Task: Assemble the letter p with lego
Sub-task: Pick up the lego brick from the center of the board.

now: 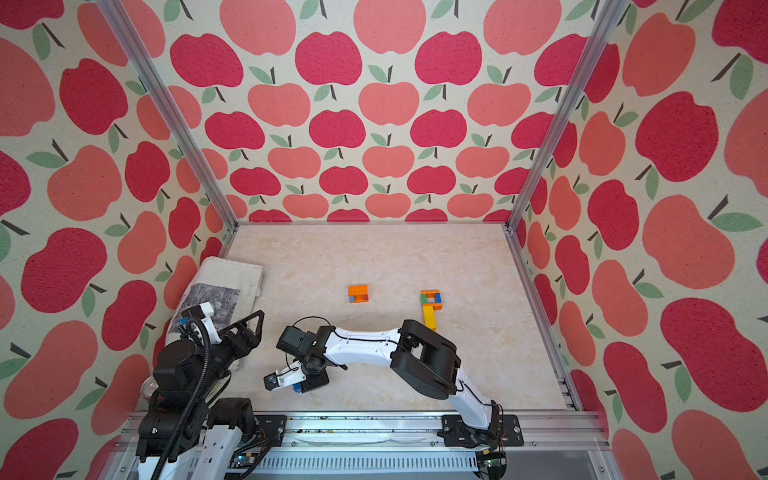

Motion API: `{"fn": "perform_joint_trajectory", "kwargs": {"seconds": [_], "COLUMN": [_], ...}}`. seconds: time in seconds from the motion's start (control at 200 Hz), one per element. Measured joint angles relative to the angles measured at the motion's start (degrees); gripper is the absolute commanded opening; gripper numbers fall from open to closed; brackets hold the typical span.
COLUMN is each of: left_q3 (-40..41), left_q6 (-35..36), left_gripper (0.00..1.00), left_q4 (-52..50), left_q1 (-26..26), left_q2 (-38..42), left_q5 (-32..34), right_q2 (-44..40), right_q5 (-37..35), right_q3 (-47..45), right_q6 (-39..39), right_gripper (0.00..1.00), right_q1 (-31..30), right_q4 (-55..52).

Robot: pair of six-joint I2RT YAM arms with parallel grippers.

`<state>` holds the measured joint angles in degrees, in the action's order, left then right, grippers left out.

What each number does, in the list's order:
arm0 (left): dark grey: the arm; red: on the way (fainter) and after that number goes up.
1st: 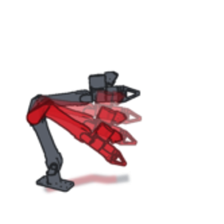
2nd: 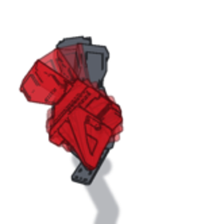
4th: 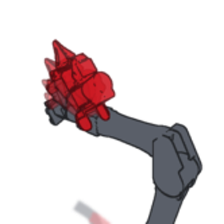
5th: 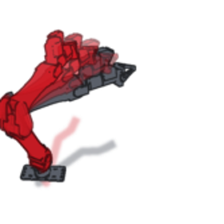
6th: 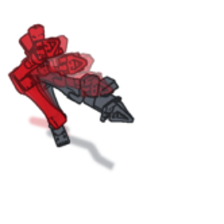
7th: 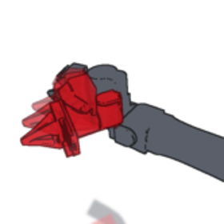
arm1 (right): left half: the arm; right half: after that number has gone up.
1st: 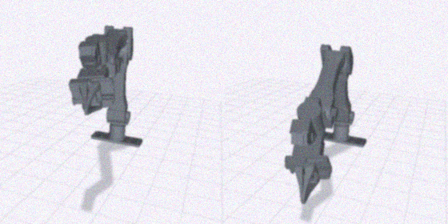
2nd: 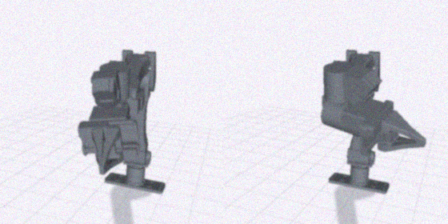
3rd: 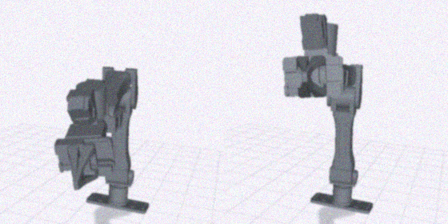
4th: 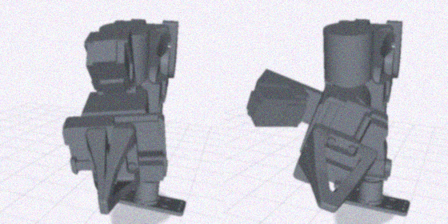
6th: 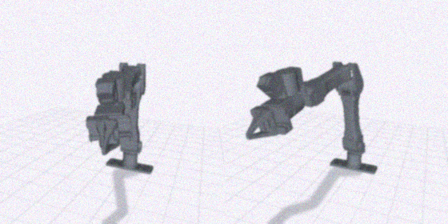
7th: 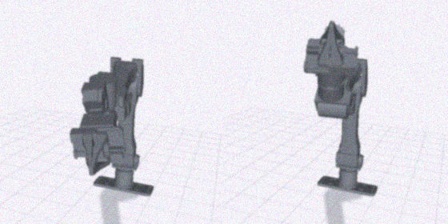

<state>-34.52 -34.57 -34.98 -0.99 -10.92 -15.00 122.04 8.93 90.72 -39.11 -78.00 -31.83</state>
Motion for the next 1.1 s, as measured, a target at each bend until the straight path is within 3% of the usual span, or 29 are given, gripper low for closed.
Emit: {"fn": "perform_joint_trajectory", "kwargs": {"seconds": [0.135, 0.38, 0.605, 0.845, 0.956, 1.101], "left_q3": [0.0, 0.0, 0.09, 3.13, 3.43, 3.34], "left_q6": [0.0, -0.02, -1.03, -5.53, -6.56, -6.71], "left_gripper": [0.83, 0.83, 0.83, 0.77, 0.78, 0.79], "left_q4": [0.0, 0.0, 0.52, 6.8, 9.64, 14.58], "left_q1": [0.0, 0.0, 0.0, -0.48, -4.13, -14.32], "left_q2": [0.0, -0.04, -3.96, -15.34, -20.33, -26.53], "left_q5": [0.0, -0.02, -2.43, -10.29, -12.37, -12.87], "right_q2": [0.0, -2.73, -16.83, -32.98, -37.11, -39.95], "right_q5": [0.9, 2.36, 2.99, 0.96, -0.63, -1.68], "right_q3": [0.59, -3.26, -16.15, -29.88, -35.54, -41.03], "right_q6": [0.61, 2.73, 8.44, 15.19, 17.46, 19.98], "right_gripper": [0.32, 0.27, 0.25, 0.25, 0.25, 0.25], "right_q1": [0.0, 0.61, 5.62, 15.08, 18.25, 20.37], "right_q4": [-0.07, 2.29, 9.25, 21.44, 26.64, 32.35]}}
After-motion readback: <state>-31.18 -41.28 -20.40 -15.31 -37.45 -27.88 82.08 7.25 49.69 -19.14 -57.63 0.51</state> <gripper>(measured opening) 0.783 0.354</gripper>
